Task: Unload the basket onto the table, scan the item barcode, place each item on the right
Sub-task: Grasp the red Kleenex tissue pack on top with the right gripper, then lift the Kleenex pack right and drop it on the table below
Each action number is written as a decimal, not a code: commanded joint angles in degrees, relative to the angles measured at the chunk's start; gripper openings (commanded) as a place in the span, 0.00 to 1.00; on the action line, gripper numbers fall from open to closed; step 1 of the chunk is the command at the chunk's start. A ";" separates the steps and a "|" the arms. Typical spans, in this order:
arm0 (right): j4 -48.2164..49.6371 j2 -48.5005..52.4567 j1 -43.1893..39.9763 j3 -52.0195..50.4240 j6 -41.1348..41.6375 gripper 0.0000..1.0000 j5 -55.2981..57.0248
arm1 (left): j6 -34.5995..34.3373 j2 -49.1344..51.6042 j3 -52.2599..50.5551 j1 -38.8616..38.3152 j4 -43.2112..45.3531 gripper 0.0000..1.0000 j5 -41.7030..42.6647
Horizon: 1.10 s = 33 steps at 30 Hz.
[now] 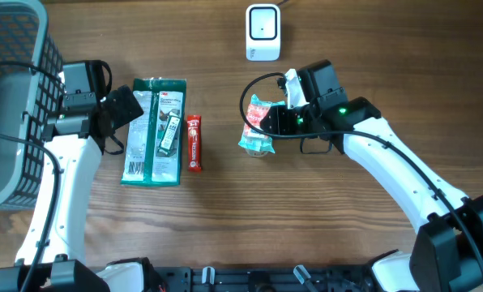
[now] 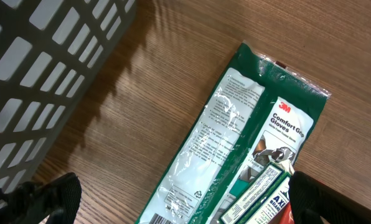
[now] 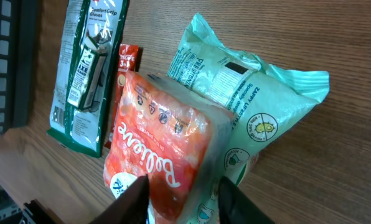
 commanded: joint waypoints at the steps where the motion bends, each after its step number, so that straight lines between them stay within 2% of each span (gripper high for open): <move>1: 0.39 0.98 0.44 0.59 0.04 0.29 0.31 | -0.55 -0.31 0.17 0.22 0.00 1.00 0.09; 3: 0.31 1.40 0.44 0.59 0.00 0.12 1.05 | -0.52 -0.31 0.17 0.22 0.00 1.00 0.09; 5: 0.37 1.57 0.44 0.59 -0.04 0.04 1.49 | -0.52 -0.31 0.15 0.22 0.00 1.00 0.09; 9: 1.88 0.39 -0.17 1.09 -0.13 0.04 0.42 | -0.52 -0.31 0.17 0.22 0.00 1.00 0.09; 12: 1.86 -3.19 -3.61 2.56 -2.21 0.04 -6.40 | -0.52 -0.31 0.17 0.22 0.00 1.00 0.09; 15: 1.90 -8.28 -9.62 2.64 -3.26 0.04 -20.22 | -0.52 -0.31 0.17 0.22 0.00 1.00 0.09; 20: 1.11 -11.78 -20.00 2.64 -14.19 0.04 -51.89 | -0.52 -0.31 0.17 0.22 0.00 1.00 0.09; 23: 0.09 -11.76 -24.02 2.32 -18.27 0.04 -64.08 | -0.52 -0.31 0.17 0.22 0.00 1.00 0.09; 27: 0.07 -11.74 -26.71 1.64 -19.54 0.04 -69.53 | -0.52 -0.31 0.17 0.22 0.00 1.00 0.09; 33: -3.37 -11.93 -26.58 1.64 -19.56 0.04 -69.51 | -0.52 -0.31 0.17 0.22 0.00 1.00 0.09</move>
